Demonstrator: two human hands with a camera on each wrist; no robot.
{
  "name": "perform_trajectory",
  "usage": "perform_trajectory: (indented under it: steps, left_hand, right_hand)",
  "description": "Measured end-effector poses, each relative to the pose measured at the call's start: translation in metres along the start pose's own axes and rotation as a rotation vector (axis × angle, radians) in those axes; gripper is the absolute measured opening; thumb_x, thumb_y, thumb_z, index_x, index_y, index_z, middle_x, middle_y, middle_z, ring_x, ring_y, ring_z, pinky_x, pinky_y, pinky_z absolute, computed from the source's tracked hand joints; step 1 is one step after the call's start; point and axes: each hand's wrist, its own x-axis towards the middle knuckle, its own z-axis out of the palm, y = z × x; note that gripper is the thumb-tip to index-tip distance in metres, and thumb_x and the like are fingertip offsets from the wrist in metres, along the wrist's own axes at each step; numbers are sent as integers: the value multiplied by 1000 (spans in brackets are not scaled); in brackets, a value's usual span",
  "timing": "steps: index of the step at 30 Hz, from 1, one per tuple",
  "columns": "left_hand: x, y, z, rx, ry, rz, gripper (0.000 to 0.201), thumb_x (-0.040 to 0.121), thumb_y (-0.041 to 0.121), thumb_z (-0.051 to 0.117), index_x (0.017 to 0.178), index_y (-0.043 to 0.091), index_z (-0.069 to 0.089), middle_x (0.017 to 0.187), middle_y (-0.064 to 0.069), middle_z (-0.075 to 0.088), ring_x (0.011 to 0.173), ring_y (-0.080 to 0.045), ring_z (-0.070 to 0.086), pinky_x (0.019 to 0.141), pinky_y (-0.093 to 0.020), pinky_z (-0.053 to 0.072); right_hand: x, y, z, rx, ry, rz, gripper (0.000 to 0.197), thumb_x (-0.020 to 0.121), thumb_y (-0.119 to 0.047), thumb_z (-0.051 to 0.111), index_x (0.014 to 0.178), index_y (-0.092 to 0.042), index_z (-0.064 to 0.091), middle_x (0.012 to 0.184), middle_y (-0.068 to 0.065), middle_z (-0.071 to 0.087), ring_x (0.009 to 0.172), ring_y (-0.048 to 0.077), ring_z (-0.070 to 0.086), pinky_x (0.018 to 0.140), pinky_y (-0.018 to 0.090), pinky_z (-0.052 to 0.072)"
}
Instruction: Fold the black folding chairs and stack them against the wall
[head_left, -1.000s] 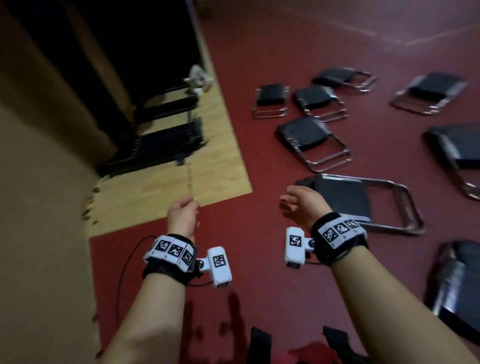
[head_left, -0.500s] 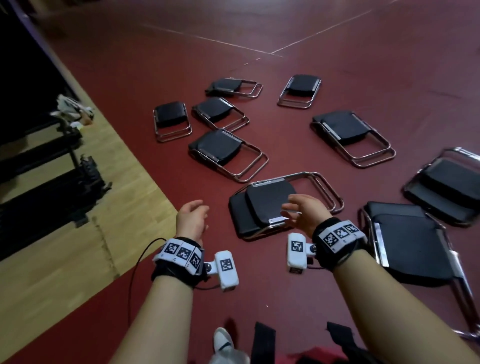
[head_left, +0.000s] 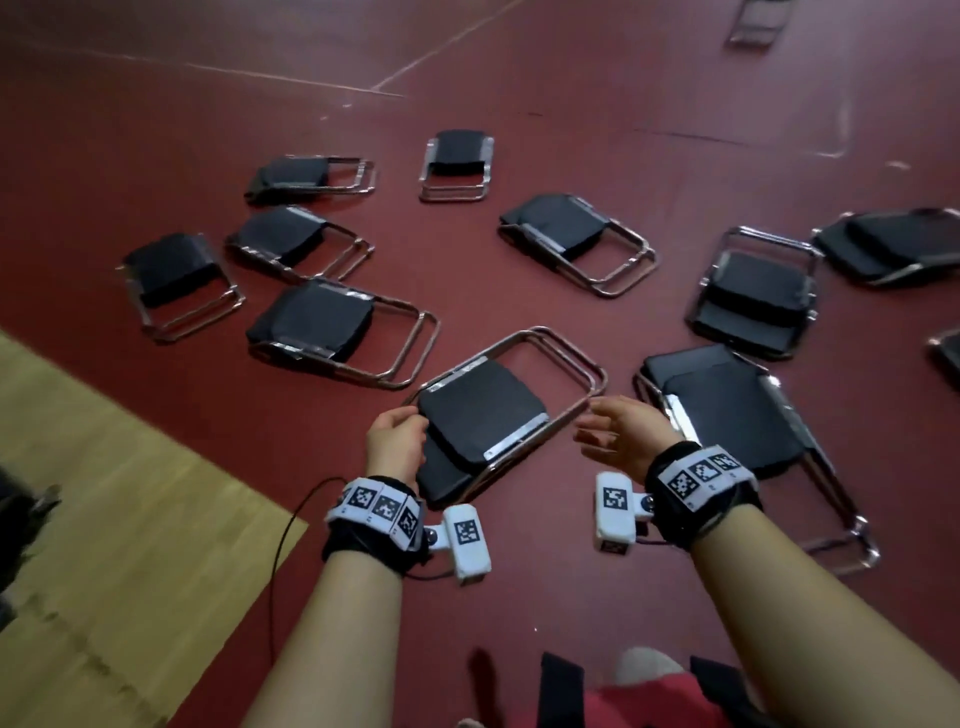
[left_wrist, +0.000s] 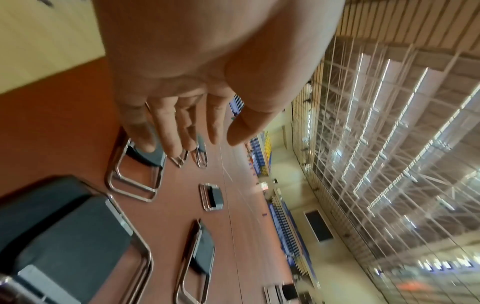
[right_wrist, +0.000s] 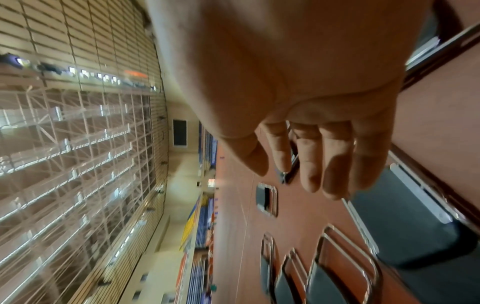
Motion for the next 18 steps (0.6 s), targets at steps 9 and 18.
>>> perform_trajectory:
  steps: [9, 18]
  left_hand:
    - [43, 22, 210, 209, -368, 8, 19, 94, 6, 57, 111, 13, 63, 80, -3, 60, 77, -18, 56, 65, -31, 42]
    - [61, 65, 388, 289, -490, 66, 19, 93, 4, 56, 108, 12, 64, 76, -2, 59, 68, -13, 53, 60, -27, 39]
  right_hand:
    - [61, -54, -141, 213, 295, 14, 16, 95, -17, 55, 109, -10, 57, 91, 12, 64, 68, 24, 64, 61, 32, 50]
    - [127, -138, -244, 374, 421, -37, 5, 97, -16, 52, 95, -14, 56, 85, 10, 62, 70, 25, 61, 62, 32, 47]
